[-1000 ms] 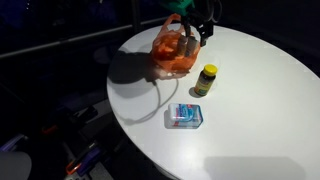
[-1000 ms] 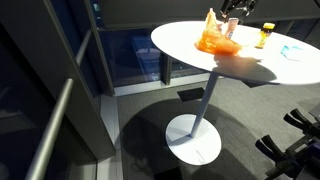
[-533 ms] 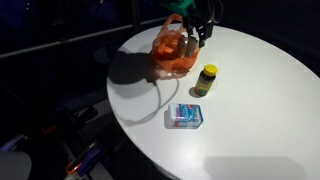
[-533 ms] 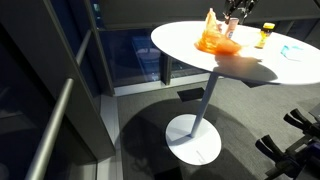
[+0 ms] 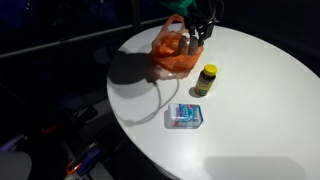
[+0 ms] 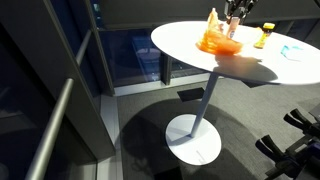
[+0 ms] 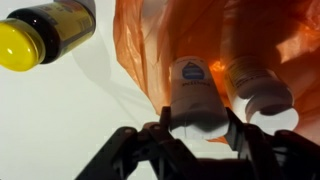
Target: Remove the white bottle from the orange plastic bag and put it on the table
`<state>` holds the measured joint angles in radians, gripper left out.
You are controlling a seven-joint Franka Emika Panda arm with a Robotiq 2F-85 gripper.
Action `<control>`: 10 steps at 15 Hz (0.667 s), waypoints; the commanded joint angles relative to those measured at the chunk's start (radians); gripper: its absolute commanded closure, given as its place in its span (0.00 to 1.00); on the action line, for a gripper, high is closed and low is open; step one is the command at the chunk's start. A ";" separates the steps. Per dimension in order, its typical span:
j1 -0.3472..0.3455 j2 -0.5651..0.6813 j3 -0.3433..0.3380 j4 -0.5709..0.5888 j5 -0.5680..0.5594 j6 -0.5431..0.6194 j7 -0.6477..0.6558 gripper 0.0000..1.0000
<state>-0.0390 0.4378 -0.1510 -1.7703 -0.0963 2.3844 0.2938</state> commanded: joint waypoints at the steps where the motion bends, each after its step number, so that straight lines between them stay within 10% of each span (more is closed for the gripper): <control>1: -0.004 -0.026 -0.006 0.028 0.007 -0.030 0.003 0.73; 10: -0.067 -0.067 -0.014 0.122 0.071 -0.095 -0.006 0.73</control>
<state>-0.0838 0.3806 -0.1593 -1.6993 -0.0531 2.3393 0.2929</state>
